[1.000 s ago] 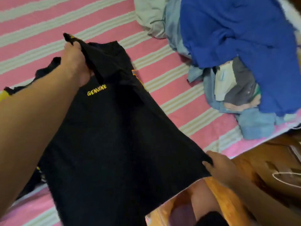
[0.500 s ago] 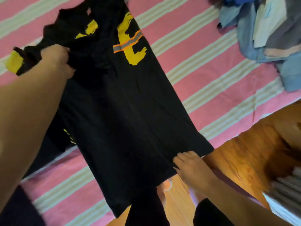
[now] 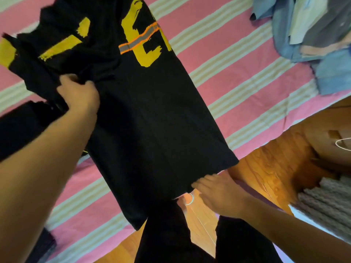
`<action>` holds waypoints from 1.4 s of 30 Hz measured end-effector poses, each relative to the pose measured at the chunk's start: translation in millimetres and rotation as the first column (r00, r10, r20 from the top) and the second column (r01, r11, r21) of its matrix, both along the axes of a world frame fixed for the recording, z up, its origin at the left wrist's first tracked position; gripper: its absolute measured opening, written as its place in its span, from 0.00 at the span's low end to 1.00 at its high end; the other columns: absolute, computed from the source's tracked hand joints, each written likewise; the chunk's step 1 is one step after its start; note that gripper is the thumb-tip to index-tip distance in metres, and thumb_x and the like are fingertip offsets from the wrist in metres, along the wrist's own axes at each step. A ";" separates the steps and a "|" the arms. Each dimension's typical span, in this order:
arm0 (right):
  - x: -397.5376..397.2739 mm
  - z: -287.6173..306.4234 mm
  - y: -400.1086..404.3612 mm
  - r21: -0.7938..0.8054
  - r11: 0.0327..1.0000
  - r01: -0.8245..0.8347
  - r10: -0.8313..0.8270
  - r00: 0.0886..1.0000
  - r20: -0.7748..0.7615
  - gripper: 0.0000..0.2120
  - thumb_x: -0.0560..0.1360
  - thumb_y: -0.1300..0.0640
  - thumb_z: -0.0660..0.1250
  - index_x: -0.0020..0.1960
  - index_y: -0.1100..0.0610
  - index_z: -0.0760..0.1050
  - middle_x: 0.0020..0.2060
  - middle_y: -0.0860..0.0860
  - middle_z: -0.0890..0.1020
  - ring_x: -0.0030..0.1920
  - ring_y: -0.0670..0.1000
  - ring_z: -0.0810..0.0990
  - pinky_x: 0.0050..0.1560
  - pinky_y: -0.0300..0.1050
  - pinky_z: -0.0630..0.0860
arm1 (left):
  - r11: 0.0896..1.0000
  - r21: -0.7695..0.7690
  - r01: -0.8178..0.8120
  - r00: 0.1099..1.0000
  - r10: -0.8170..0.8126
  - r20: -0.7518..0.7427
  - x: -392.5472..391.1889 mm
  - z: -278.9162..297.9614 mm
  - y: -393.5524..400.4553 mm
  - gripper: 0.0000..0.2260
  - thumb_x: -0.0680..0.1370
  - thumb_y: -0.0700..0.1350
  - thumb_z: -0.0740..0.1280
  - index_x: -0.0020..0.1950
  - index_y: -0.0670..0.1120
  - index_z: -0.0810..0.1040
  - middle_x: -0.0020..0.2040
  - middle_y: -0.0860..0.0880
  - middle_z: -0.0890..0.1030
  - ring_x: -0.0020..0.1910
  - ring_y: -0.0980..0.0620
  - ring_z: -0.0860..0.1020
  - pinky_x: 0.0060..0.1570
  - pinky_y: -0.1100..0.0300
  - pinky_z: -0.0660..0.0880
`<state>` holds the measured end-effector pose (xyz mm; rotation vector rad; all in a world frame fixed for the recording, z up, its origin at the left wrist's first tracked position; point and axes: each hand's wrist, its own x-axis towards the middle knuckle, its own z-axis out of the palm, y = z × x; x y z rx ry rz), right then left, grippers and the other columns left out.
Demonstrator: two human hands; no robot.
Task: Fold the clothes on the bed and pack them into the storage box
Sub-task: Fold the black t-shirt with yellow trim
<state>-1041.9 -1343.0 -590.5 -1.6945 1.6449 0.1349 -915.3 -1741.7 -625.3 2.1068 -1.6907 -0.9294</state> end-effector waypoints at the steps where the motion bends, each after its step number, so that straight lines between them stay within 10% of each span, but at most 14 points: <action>1: -9.2 -2.8 4.2 -0.026 0.996 0.084 -0.085 0.994 -0.061 0.17 0.76 0.50 0.69 0.64 0.51 0.77 0.56 0.48 0.82 0.55 0.50 0.81 0.52 0.49 0.81 | 0.996 -0.068 0.053 0.998 -0.055 -0.018 1.7 9.6 28.6 0.15 0.76 0.44 0.66 0.62 0.47 0.73 0.63 0.44 0.70 0.52 0.49 0.73 0.60 0.58 0.71; 5: -65.5 -4.2 19.8 -0.067 0.768 0.637 -0.636 0.747 -0.195 0.16 0.74 0.62 0.71 0.61 0.58 0.77 0.56 0.53 0.77 0.56 0.55 0.78 0.54 0.48 0.77 | 0.805 0.167 0.570 0.821 -0.568 -0.061 20.4 32.3 210.9 0.13 0.77 0.46 0.71 0.59 0.49 0.73 0.57 0.51 0.71 0.50 0.51 0.76 0.52 0.53 0.76; 11: -76.6 -26.2 27.4 0.054 0.696 0.716 -0.710 0.697 -0.097 0.16 0.73 0.49 0.73 0.57 0.44 0.70 0.49 0.42 0.76 0.46 0.46 0.80 0.45 0.41 0.82 | 0.542 0.291 0.788 0.494 -0.839 0.225 34.2 -4.6 333.1 0.17 0.71 0.49 0.74 0.57 0.49 0.75 0.57 0.46 0.75 0.54 0.44 0.73 0.49 0.50 0.74; 15: -82.8 -34.1 32.2 0.020 0.734 0.679 -0.677 0.734 -0.055 0.09 0.76 0.51 0.69 0.52 0.44 0.70 0.43 0.42 0.77 0.43 0.47 0.79 0.42 0.49 0.82 | 0.599 0.172 0.782 0.549 -0.793 0.264 36.8 -10.5 337.3 0.15 0.67 0.42 0.77 0.48 0.48 0.77 0.46 0.48 0.76 0.44 0.45 0.74 0.40 0.52 0.74; 19: -87.5 -32.4 32.7 0.082 0.641 0.764 -0.766 0.643 -0.003 0.09 0.72 0.55 0.69 0.46 0.47 0.70 0.39 0.42 0.78 0.40 0.49 0.79 0.42 0.53 0.81 | 0.829 0.107 0.548 0.808 -0.558 0.188 42.1 3.2 349.5 0.04 0.75 0.45 0.67 0.44 0.49 0.73 0.44 0.53 0.71 0.37 0.53 0.71 0.34 0.63 0.67; 22: -88.8 -24.3 34.2 -0.025 0.739 0.673 -0.673 0.737 -0.059 0.09 0.71 0.52 0.70 0.48 0.48 0.71 0.38 0.42 0.77 0.41 0.52 0.80 0.41 0.50 0.78 | 0.923 0.102 0.372 0.912 -0.384 0.144 43.7 7.2 379.4 0.06 0.76 0.48 0.57 0.43 0.48 0.71 0.43 0.52 0.71 0.33 0.52 0.71 0.32 0.61 0.65; 28: -111.3 -47.1 49.3 -0.298 0.942 0.157 -0.238 0.935 -0.262 0.14 0.66 0.59 0.79 0.44 0.54 0.75 0.35 0.50 0.79 0.36 0.55 0.81 0.37 0.53 0.82 | 0.897 0.056 0.439 0.855 -0.436 0.281 43.9 -11.1 394.4 0.11 0.67 0.37 0.74 0.38 0.47 0.72 0.36 0.49 0.74 0.30 0.45 0.73 0.31 0.59 0.62; 31: -114.0 -49.8 42.5 -0.052 0.990 -0.133 0.090 0.865 -0.494 0.14 0.71 0.59 0.74 0.55 0.58 0.76 0.46 0.54 0.81 0.46 0.57 0.82 0.48 0.54 0.81 | 0.846 0.123 0.519 0.795 -0.531 0.295 45.0 -19.6 384.8 0.15 0.63 0.36 0.76 0.37 0.48 0.71 0.35 0.49 0.74 0.31 0.44 0.75 0.29 0.57 0.63; 35: -96.0 -28.3 0.5 0.458 0.886 -0.071 0.350 0.751 -0.560 0.18 0.80 0.51 0.65 0.67 0.54 0.71 0.59 0.53 0.78 0.59 0.54 0.79 0.58 0.47 0.76 | 0.745 0.472 0.470 0.742 -0.624 0.246 37.7 -3.9 361.4 0.11 0.73 0.42 0.69 0.46 0.51 0.68 0.45 0.49 0.79 0.44 0.44 0.81 0.36 0.55 0.70; 38: -108.0 2.4 -61.3 0.599 0.800 -0.031 0.331 0.855 -0.398 0.12 0.78 0.52 0.66 0.60 0.51 0.76 0.52 0.50 0.80 0.55 0.54 0.81 0.51 0.46 0.76 | 0.569 0.712 0.411 0.760 -0.646 0.077 29.5 22.1 324.3 0.07 0.76 0.52 0.64 0.46 0.51 0.69 0.51 0.48 0.80 0.53 0.44 0.80 0.44 0.55 0.74; 42: -150.6 35.0 -193.2 0.277 0.960 -0.037 0.135 0.928 -0.346 0.10 0.80 0.56 0.58 0.57 0.54 0.76 0.49 0.51 0.80 0.48 0.54 0.79 0.48 0.47 0.76 | 0.778 0.581 0.238 0.968 -0.235 -0.082 20.4 49.2 246.2 0.08 0.79 0.53 0.64 0.46 0.49 0.76 0.49 0.49 0.82 0.49 0.47 0.80 0.46 0.55 0.75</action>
